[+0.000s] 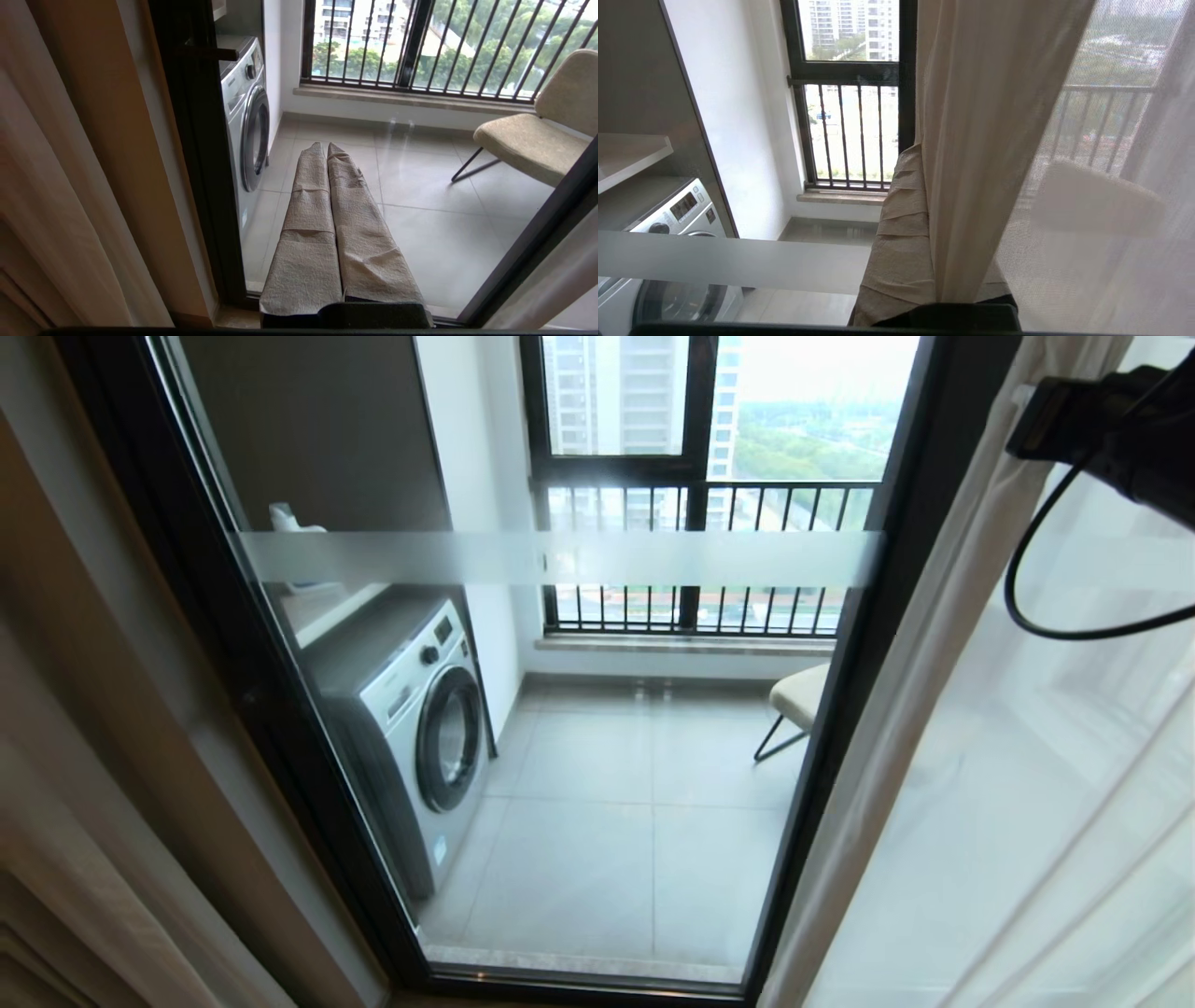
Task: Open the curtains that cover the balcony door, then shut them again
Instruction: Close the inner curtains on both sides
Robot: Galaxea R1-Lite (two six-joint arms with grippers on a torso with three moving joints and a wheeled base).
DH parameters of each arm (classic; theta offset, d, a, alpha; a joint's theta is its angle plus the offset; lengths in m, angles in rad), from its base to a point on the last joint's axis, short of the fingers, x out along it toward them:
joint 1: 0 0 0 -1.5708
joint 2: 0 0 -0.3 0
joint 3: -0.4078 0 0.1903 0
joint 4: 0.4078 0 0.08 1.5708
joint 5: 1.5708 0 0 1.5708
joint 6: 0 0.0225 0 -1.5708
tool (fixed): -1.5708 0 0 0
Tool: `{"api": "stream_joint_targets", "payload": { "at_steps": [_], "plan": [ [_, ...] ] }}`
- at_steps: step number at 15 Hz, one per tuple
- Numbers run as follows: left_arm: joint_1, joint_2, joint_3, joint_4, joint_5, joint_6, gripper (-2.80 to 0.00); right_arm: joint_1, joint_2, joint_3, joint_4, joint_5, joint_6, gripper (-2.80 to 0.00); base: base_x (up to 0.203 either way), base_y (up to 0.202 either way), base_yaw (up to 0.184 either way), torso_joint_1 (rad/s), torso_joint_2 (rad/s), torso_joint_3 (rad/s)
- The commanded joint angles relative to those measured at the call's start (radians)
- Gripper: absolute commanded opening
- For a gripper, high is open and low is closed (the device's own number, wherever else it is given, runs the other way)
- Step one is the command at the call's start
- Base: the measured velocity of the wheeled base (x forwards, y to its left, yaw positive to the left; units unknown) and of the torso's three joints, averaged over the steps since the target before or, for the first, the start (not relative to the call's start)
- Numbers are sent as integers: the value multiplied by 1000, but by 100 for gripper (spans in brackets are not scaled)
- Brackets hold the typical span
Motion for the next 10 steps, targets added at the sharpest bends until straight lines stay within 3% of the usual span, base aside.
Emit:
{"api": "stream_joint_targets", "payload": {
  "at_steps": [1,10],
  "plan": [
    [1,0,0,0,1,-1,-280,0,-7,3,-4,-8,-9,-280,0,185,1,5,2,1],
    [1,0,0,1,1,-1,-280,8,-19,6,-3,-35,-12,-280,0,191,2,3,3,3]
  ]
}}
